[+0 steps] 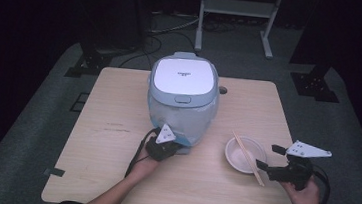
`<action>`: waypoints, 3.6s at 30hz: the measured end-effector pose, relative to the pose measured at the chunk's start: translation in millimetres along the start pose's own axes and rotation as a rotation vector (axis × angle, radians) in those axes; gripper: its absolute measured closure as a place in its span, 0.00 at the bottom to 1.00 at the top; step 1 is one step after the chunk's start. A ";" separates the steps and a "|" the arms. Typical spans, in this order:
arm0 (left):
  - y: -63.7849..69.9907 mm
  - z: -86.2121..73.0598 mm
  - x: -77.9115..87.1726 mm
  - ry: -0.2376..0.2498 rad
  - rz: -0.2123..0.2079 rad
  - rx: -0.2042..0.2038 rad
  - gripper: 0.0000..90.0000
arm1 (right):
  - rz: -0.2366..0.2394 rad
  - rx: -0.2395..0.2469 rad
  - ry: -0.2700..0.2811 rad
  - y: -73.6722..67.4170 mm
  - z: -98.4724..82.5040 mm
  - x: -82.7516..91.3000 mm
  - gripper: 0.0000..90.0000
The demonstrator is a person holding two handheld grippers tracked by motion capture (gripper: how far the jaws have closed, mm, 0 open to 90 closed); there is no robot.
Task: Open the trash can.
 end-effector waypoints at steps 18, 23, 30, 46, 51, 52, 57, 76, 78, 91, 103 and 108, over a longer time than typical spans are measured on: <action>-2.3 -4.8 -2.4 0.022 -0.020 0.003 0.95 | -0.006 0.008 0.002 -1.8 1.3 -0.6 0.15; -0.6 -6.3 -2.7 0.032 -0.015 -0.005 0.97 | -0.006 0.009 0.003 -2.4 1.5 -0.9 0.15; -1.0 -6.9 -2.9 0.034 -0.016 0.000 0.97 | -0.006 0.011 0.000 -3.9 1.8 -1.6 0.15; 0.6 -6.1 -3.5 0.019 -0.003 -0.005 0.98 | -0.005 0.012 0.002 -4.4 1.8 -1.4 0.15; 0.5 -6.5 -3.9 0.015 -0.006 0.000 0.98 | -0.005 0.012 0.000 -4.9 1.8 -1.7 0.15; 0.3 -6.4 -4.0 0.010 -0.009 0.000 0.98 | -0.004 0.010 0.000 -5.1 1.8 -1.7 0.15; 0.8 -6.8 -5.3 -0.004 -0.009 -0.004 0.97 | -0.005 0.015 0.001 -5.1 1.9 -1.9 0.15; 4.1 -11.2 -11.6 -0.062 0.027 -0.043 0.98 | 0.005 0.021 -0.022 -12.4 7.7 -8.4 0.15; 4.1 -11.2 -11.6 -0.062 0.027 -0.043 0.98 | 0.010 0.022 -0.030 -14.4 9.2 -11.0 0.15; 4.0 -11.2 -11.5 -0.062 0.026 -0.043 0.98 | 0.051 -0.050 -0.122 -16.3 20.1 -28.6 0.15; 3.9 -11.3 -11.4 -0.062 0.025 -0.046 0.98 | 0.030 -0.073 -0.248 -15.1 23.3 -54.7 0.25; 3.9 -11.2 -11.4 -0.062 0.024 -0.046 0.98 | -0.011 -0.067 -0.306 -12.7 25.7 -65.5 0.37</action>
Point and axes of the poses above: each handheld gripper's, and its own axes: x roughly backward along the jaws, z roughly out of its top, y roughly to its right, the point moved 4 cm from there along -x, roughly forward along the jaws
